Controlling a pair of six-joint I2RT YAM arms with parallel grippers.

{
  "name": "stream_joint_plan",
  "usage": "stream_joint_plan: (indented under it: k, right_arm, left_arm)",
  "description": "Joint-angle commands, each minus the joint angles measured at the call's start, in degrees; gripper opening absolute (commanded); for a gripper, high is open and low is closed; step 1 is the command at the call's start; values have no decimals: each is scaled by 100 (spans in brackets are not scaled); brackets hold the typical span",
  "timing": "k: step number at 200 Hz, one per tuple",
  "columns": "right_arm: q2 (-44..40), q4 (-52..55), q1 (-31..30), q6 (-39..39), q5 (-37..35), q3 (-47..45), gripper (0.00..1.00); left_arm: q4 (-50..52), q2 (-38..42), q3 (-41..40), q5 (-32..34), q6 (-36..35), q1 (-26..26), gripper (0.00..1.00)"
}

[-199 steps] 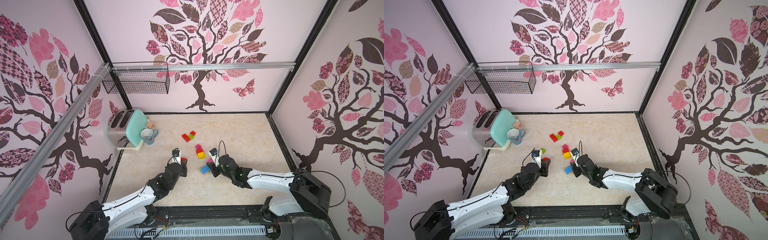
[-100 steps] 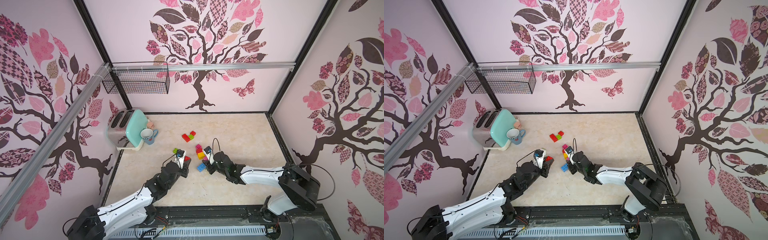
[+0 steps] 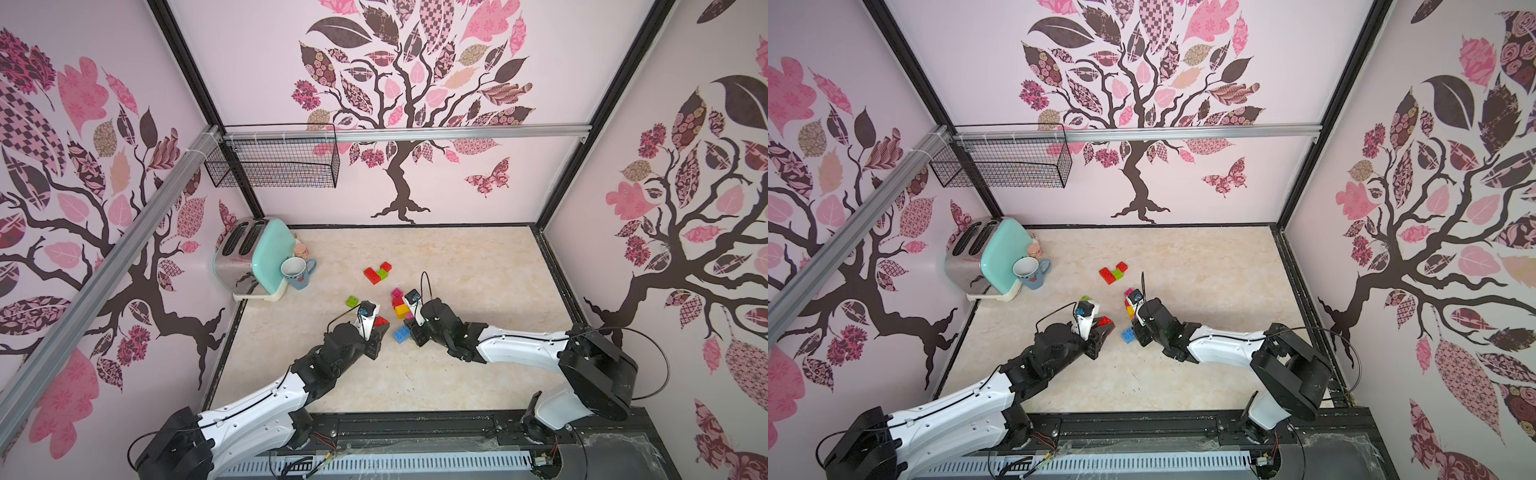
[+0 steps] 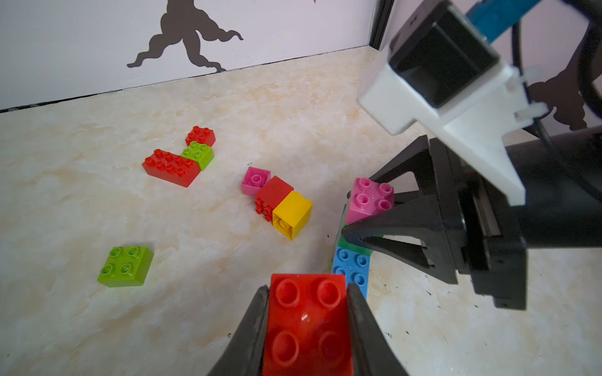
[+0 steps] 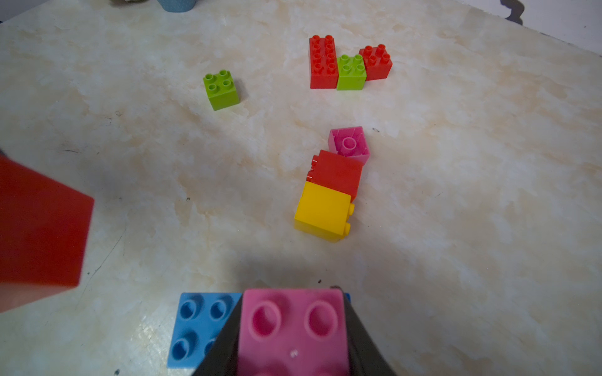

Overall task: Assemble the number 4 with lego
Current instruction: Assemble the lego brick with the lego brick.

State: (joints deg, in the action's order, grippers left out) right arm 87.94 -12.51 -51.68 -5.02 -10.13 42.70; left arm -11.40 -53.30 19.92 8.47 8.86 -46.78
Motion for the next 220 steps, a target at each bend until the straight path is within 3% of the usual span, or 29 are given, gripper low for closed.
stream_joint_plan:
  k: [1,80,127,190,220]
  right_arm:
    - [270,883,-10,-70,-55,-353,0]
    - [338,399,-9,-81,-101,-781,0]
    - [300,333,-16,-47,-100,-816,0]
    - [285,329,-20,-8,-120,-816,0]
    - [276,337,-22,-13,-115,-809,0]
  left_arm:
    - [-374,-130,224,-504,-327,33,0]
    - [-1121,-915,139,-1205,-1142,72,0]
    - [-1313,-1456,224,-1796,-1582,391,0]
    - [-2478,-2129,-38,-1734,-969,449,0]
    - [-2378,-2226,-94,-1818,-1012,459,0]
